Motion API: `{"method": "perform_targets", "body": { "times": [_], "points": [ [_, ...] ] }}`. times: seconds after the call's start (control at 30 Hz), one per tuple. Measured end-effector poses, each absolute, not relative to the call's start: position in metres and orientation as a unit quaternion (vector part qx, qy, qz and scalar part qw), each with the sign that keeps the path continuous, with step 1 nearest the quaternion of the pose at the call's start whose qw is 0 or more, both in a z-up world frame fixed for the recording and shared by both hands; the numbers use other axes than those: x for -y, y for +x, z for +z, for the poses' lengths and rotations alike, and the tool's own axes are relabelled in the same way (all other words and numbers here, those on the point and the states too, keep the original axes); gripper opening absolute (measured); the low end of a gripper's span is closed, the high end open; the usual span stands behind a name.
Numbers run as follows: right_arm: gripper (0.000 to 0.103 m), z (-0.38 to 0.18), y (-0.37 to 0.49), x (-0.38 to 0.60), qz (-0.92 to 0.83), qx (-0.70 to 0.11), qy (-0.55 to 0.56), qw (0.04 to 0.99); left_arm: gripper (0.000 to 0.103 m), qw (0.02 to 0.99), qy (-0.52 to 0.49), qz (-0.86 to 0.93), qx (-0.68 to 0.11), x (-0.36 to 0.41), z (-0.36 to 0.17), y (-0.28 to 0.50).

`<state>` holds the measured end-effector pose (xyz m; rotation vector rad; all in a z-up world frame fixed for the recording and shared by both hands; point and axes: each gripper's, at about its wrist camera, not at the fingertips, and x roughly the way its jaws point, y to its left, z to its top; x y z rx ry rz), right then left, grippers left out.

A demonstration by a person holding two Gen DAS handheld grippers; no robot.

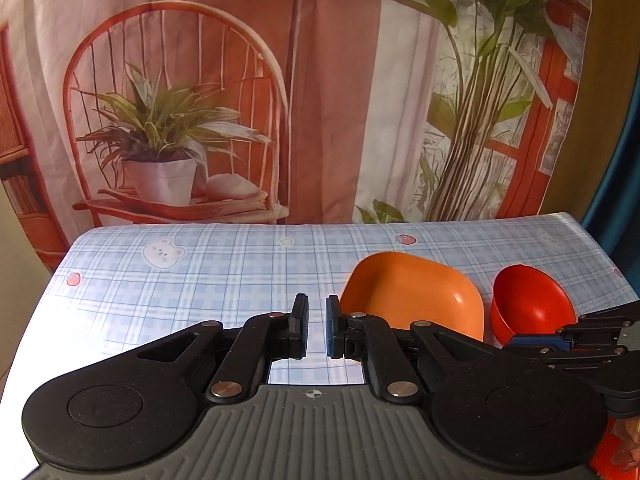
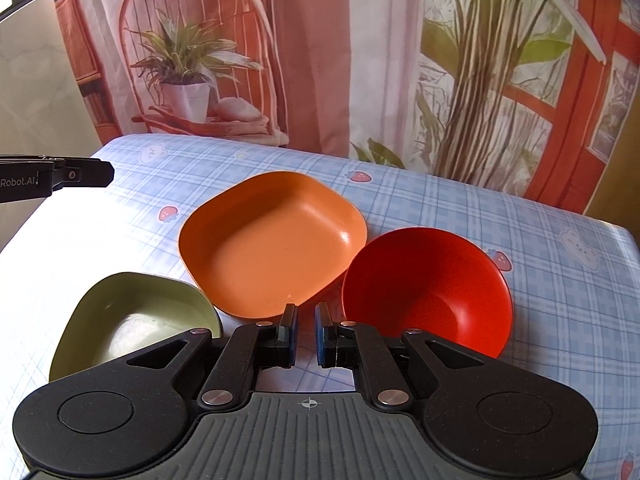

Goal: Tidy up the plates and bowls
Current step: 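Move the left gripper to the rim of the orange plate, then close the left gripper on the orange plate rim and lift it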

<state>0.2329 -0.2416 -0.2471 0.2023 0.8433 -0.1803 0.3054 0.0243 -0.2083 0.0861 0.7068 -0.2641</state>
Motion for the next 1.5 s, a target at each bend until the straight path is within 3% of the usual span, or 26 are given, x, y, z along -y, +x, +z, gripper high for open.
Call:
{"method": "perform_targets", "body": {
  "times": [0.77,1.07,1.5],
  "points": [
    [0.01,-0.262,0.236,0.255,-0.123,-0.419,0.157,0.886,0.01,0.905,0.06,-0.161,-0.388,-0.017,-0.241,0.348],
    [0.018,-0.258,0.244,0.253,-0.13,-0.4,0.175,0.89,0.01,0.898,0.043,-0.175,-0.402,-0.015,-0.256,0.36],
    [0.022,-0.272,0.263,0.246,-0.125,-0.413,0.175,0.885,0.01,0.889,0.046,-0.183,-0.417,-0.006,-0.276,0.377]
  ]
}}
